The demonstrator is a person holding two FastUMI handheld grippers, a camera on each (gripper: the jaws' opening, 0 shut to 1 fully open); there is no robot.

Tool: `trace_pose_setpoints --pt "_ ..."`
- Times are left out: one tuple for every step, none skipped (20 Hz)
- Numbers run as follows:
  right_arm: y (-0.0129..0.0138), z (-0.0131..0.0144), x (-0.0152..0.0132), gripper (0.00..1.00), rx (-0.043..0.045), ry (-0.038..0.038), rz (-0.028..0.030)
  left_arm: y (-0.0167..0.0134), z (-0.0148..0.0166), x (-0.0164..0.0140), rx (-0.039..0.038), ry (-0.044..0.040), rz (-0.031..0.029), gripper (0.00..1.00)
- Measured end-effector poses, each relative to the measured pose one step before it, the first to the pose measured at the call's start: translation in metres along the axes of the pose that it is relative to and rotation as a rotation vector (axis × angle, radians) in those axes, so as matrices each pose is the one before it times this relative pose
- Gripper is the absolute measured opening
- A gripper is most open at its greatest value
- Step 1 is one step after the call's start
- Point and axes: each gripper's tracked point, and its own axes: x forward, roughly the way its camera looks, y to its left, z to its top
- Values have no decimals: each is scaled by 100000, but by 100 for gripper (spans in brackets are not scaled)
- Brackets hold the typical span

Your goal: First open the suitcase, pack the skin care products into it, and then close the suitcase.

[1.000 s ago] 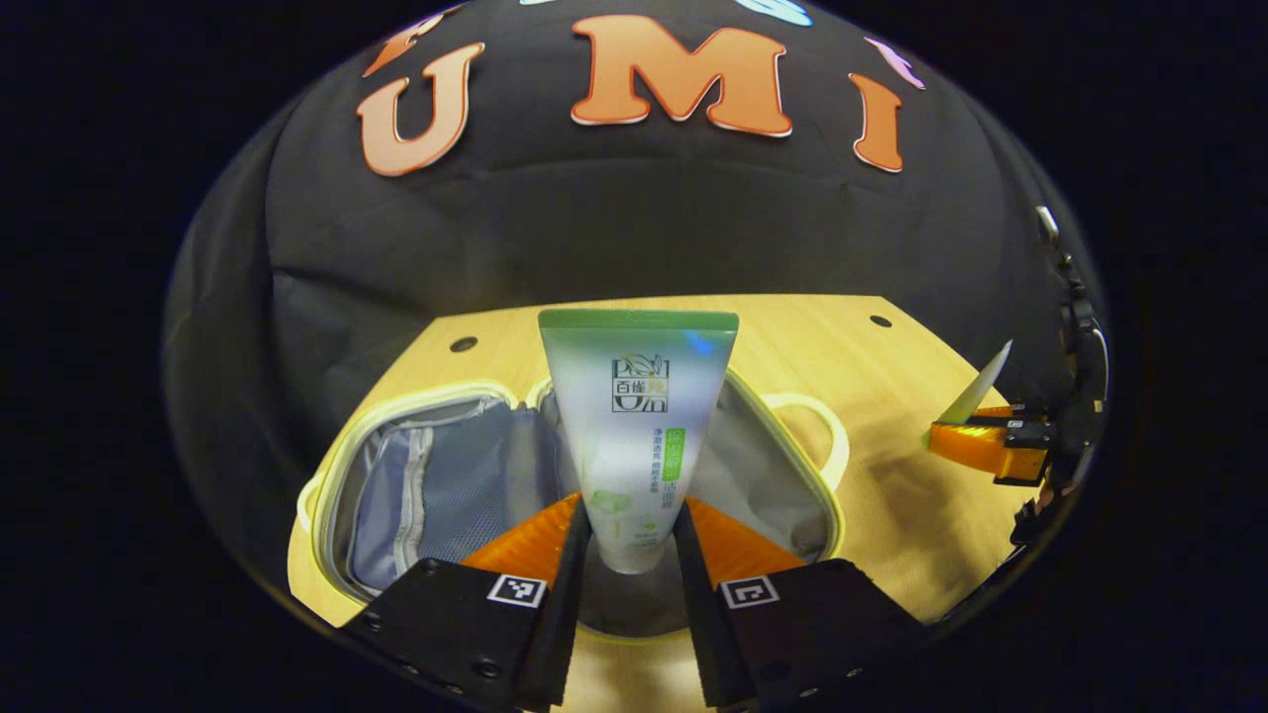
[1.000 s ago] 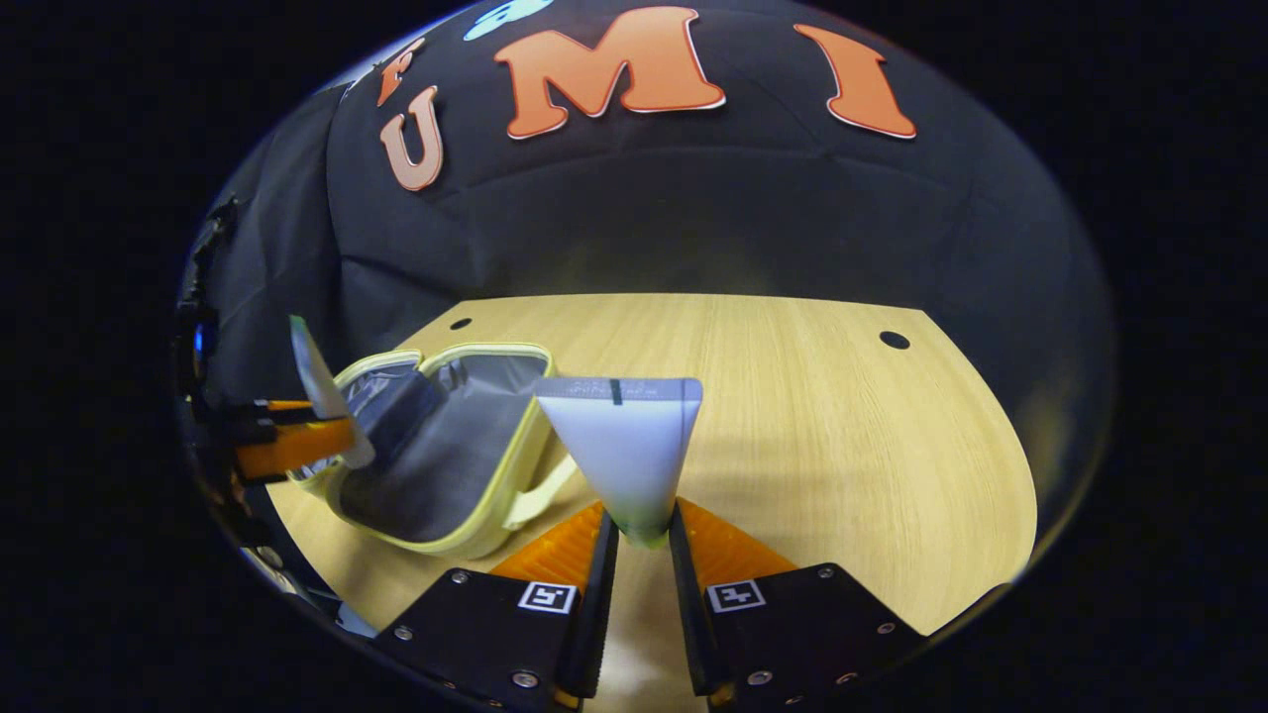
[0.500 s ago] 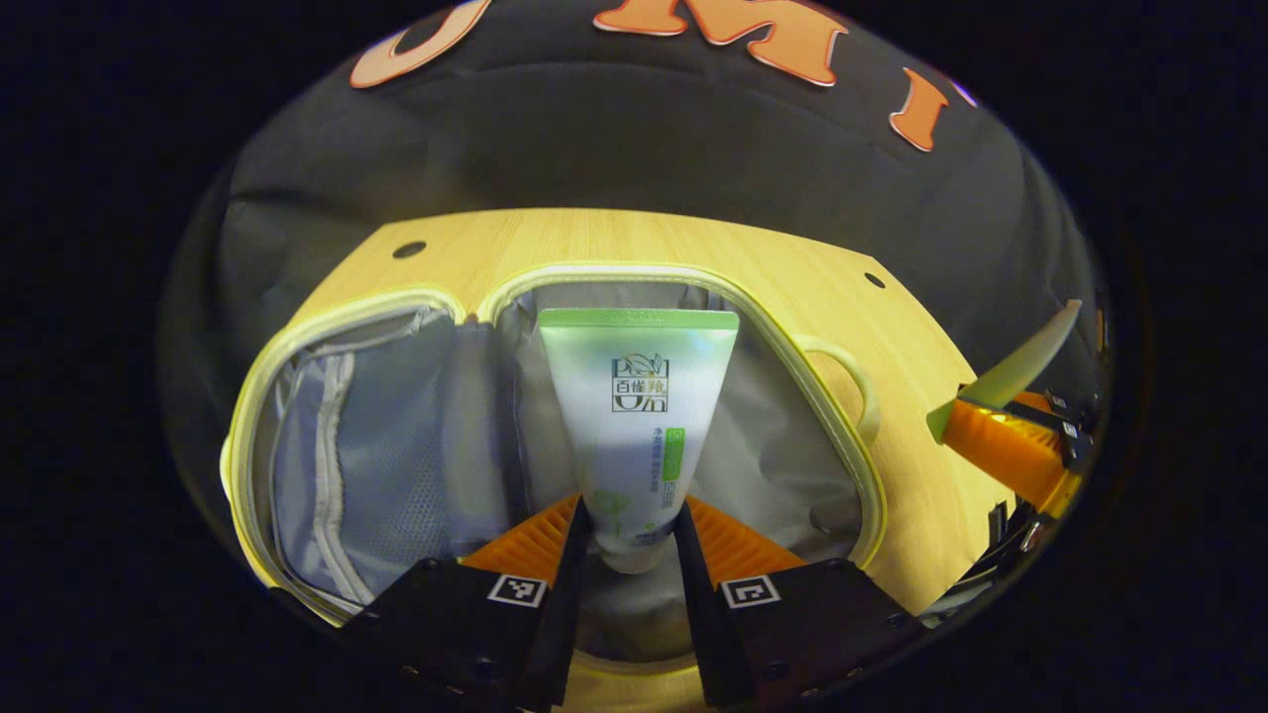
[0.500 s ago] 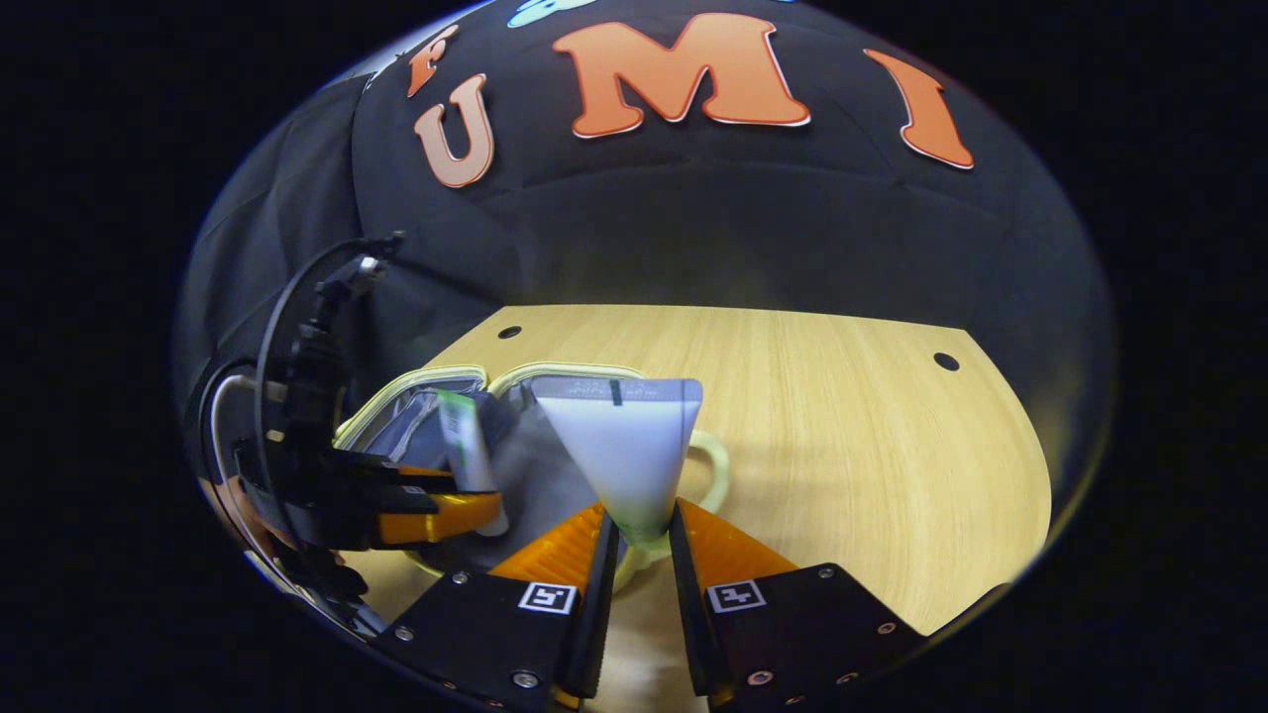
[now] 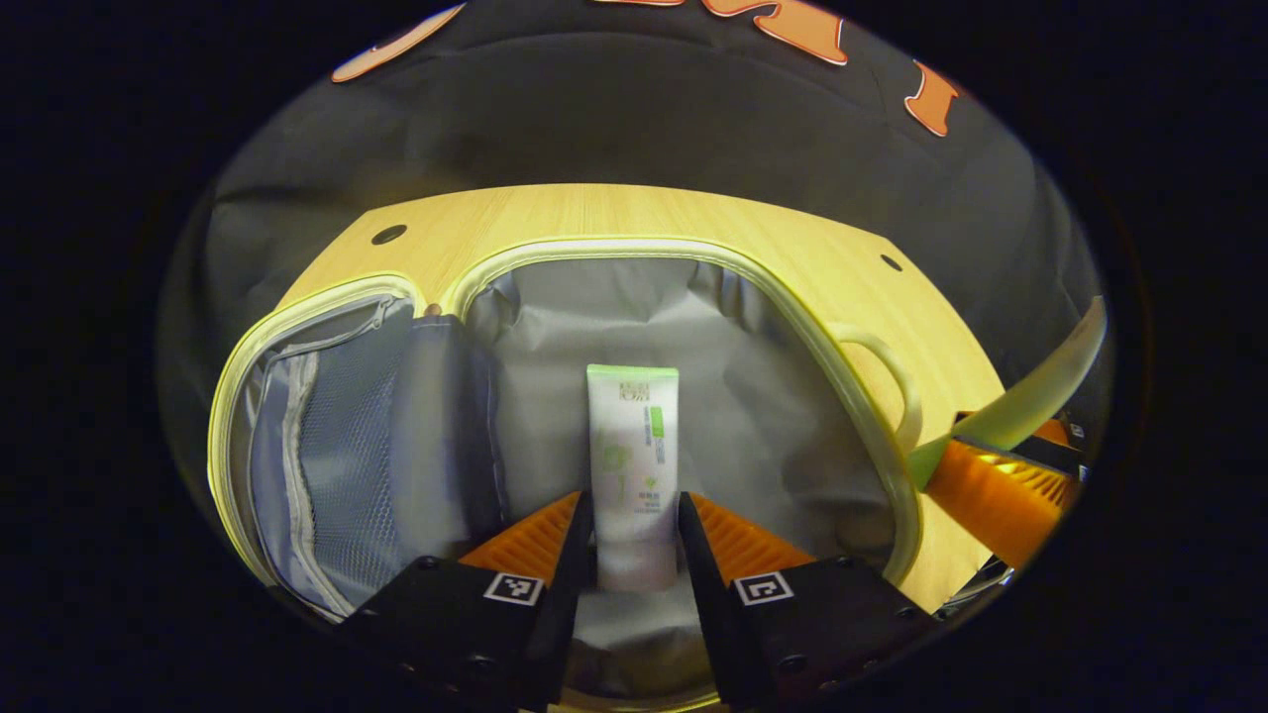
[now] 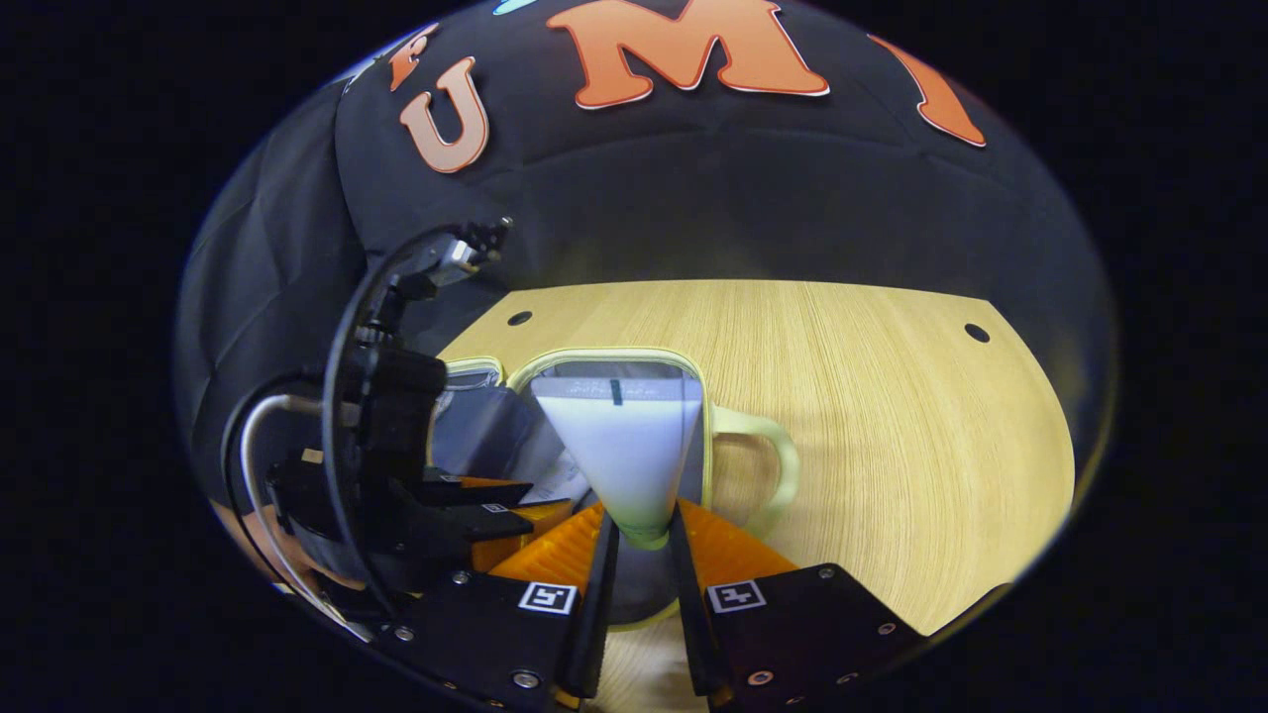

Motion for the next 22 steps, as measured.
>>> trace_pose_setpoints --pt "-19 -184 183 34 249 1347 76 -480 153 -834 -568 -1341 -2768 58" --pt "-64 -281 361 34 12 1792 -230 -260 255 -681 -706 -2316 -1461 62" --pt "79 -174 346 34 -83 1343 169 112 549 -1240 14 -3603 -190 72" --pt "69 -219 192 34 -317 1418 18 504 638 -1097 1307 -4150 719 76" --pt "39 -248 267 34 -303 1590 83 593 595 -1334 1489 -3946 1519 82" --pt "176 -209 223 34 -355 1426 500 792 869 -1599 1337 -4326 1930 84" --pt "124 -185 348 34 -342 935 -459 1179 1034 -1836 1113 -4678 2717 88" --pt "191 45 269 34 -40 162 165 1528 1123 -1499 639 -5372 3403 93" --pt "178 48 347 34 56 -375 -354 1587 884 -1300 710 -4221 3748 89" --pt "-54 -37 239 29 129 121 -796 1809 528 -1053 1380 -3112 5328 90" --pt "-52 -134 372 37 321 758 -726 1822 386 -702 1624 -2833 4928 90" --pt "189 -328 171 39 588 1706 758 1774 -159 -684 986 -1730 5138 91" --pt "11 -169 -73 41 412 659 -85 1997 -15 -624 112 -716 4782 90" --pt "-44 321 -92 42 545 -43 219 1922 -548 -486 -1381 729 4602 90" --pt "95 303 21 44 701 -550 1 1678 -867 -71 -945 1712 3269 90" --pt "84 596 -188 46 399 -1636 -336 1984 -1595 218 -1933 2187 3618 91" --pt "109 546 -275 51 77 -2035 -520 1715 -834 341 -4271 1531 1845 91" --pt "-83 576 -485 54 -412 -1932 -894 1635 -443 309 -5111 1245 2722 91" --pt "-184 695 -790 56 -1112 -2338 -666 1643 -320 378 -4510 1171 2014 90" --pt "-320 713 -803 66 -1591 -2270 -1038 1770 -137 456 -4401 171 2338 91" --pt "-213 734 -937 72 -1781 -2333 -799 1611 -15 481 -4062 734 1117 90" --pt "-248 666 -804 74 -1561 -1657 -1029 1710 -263 272 -3095 763 2165 91"
